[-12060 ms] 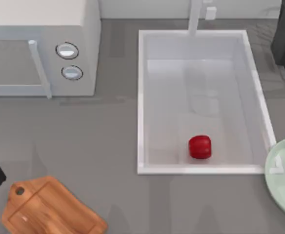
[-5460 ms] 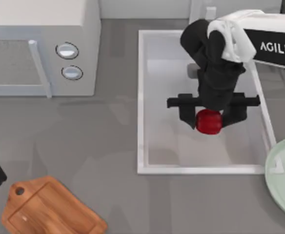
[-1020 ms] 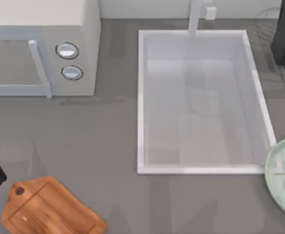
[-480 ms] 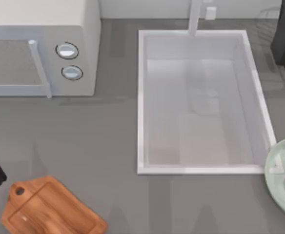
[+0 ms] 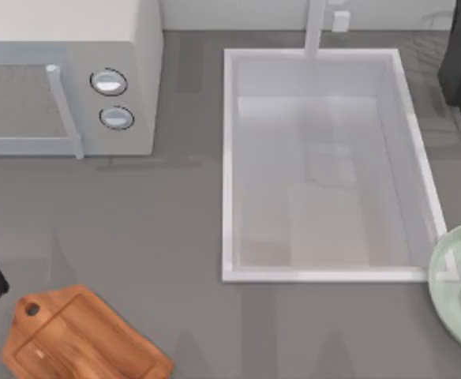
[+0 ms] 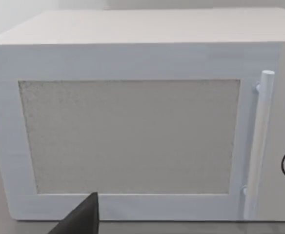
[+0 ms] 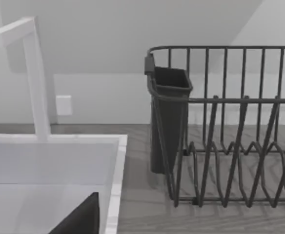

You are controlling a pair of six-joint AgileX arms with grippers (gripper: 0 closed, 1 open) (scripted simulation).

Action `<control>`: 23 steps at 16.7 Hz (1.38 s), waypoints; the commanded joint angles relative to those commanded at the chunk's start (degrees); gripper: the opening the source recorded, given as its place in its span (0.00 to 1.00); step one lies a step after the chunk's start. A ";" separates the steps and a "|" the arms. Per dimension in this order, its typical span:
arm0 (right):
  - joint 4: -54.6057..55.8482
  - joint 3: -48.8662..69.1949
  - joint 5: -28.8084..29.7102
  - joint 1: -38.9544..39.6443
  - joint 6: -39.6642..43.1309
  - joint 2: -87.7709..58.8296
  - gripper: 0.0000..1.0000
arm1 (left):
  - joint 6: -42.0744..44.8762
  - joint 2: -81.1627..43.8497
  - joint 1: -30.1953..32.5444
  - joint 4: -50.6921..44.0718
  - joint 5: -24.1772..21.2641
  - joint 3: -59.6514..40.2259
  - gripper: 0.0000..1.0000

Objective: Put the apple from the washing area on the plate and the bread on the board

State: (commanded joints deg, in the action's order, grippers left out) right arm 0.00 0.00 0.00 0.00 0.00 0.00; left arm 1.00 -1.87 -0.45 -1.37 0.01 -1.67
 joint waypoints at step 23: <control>0.00 0.00 0.00 0.00 0.00 0.00 1.00 | 34.86 -93.23 -16.71 -53.46 0.04 -58.54 1.00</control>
State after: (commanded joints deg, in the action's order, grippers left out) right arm 0.00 0.00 0.00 0.00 0.00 0.00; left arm 35.86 -95.10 -17.16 -54.82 0.05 -60.21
